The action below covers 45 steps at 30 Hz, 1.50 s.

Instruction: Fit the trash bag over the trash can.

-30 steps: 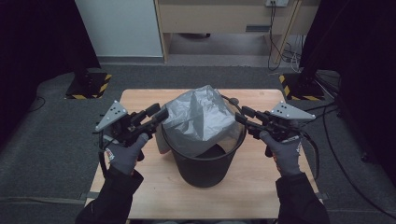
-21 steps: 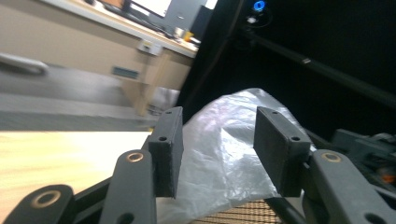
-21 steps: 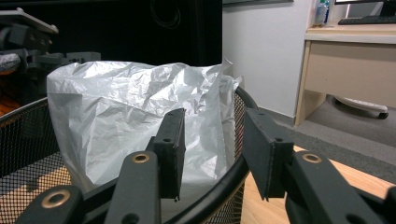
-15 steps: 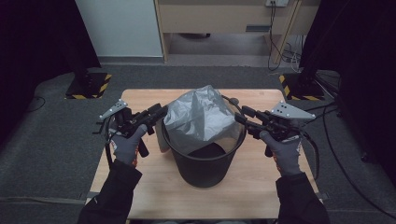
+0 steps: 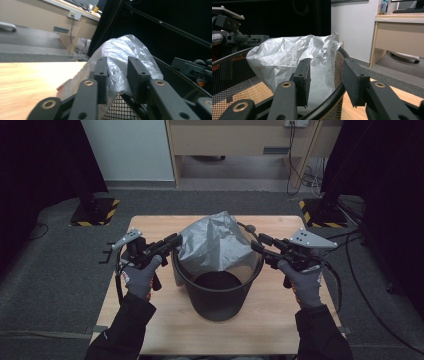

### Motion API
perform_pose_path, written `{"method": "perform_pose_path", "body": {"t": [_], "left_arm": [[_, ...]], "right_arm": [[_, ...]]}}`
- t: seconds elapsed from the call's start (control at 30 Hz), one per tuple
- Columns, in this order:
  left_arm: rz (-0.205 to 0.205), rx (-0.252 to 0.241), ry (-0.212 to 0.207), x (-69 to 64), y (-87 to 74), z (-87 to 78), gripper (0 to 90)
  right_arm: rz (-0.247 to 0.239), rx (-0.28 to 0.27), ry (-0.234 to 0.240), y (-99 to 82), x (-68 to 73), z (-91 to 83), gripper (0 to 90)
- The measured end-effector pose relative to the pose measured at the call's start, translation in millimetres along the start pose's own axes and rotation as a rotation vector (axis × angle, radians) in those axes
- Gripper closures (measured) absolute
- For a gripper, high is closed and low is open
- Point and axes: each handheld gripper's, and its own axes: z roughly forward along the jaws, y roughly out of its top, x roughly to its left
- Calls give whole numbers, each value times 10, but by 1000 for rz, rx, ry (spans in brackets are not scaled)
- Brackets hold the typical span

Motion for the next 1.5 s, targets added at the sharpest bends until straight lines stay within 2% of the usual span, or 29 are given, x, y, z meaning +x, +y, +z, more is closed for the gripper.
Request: {"method": "perform_pose_path", "body": {"t": [0.03,0.1,0.13,0.17,0.2,0.23,0.3,0.37,0.4,0.43,0.47,0.53,0.63,0.67,0.7,0.87,1.03,1.1,1.13,1.17,1.27,1.33,1.37,1.43,1.47,1.5], "left_arm": [[28,-12,20,-14,16,-29,757],[37,-23,25,-23,26,-44,818],[42,-37,17,-34,39,-61,818],[80,-54,24,-88,76,-92,853],[80,-54,24,-88,76,-92,859],[132,-59,13,-178,104,-113,864],[178,-55,-11,-285,109,-116,869],[208,-38,-43,-393,89,-110,871],[208,-38,-43,-393,89,-110,871],[237,-14,-66,-491,47,-97,871],[237,-14,-66,-491,47,-97,871],[286,25,-74,-593,-21,-74,871],[324,75,-87,-681,-111,-30,871],[324,75,-87,-681,-111,-30,871],[347,97,-82,-708,-149,-10,871],[337,122,-78,-679,-182,-3,863],[293,110,-87,-643,-171,-17,827],[272,99,-92,-632,-150,-33,766],[263,93,-92,-628,-139,-42,766],[245,77,-82,-616,-95,-73,705],[235,56,-67,-599,-33,-124,636],[228,22,-41,-570,29,-176,572],[206,-18,-16,-520,83,-222,549],[174,-55,9,-428,132,-273,528],[174,-55,9,-428,132,-273,517],[136,-80,26,-311,163,-316,516]], "right_arm": [[0,-1,-1,1,-1,-1,583],[2,-5,-1,4,-2,-5,584],[2,-5,-1,4,-2,-5,584],[2,-9,-1,11,-5,-12,589],[2,-9,-1,11,-5,-12,589],[3,-15,0,22,-2,-21,592],[1,-21,3,34,2,-27,596],[6,-30,7,48,14,-29,595],[6,-30,7,48,14,-29,595],[12,-38,12,59,30,-31,591],[12,-38,12,59,30,-31,591],[9,-41,17,63,44,-25,582],[0,-37,20,62,66,-12,572],[0,-37,20,62,66,-12,572],[1,-34,20,60,69,-10,570],[-3,-25,20,54,70,-8,567],[-10,-16,17,41,72,3,564],[-9,-6,12,25,63,11,561],[-9,-6,12,25,63,11,561],[-4,-4,10,19,58,11,560],[-2,-6,8,18,52,8,560],[-4,-9,7,22,47,4,560],[-4,-9,7,22,47,3,560],[-3,-9,7,22,47,4,560],[-3,-9,7,22,47,4,560],[0,-6,7,20,50,7,560]]}}
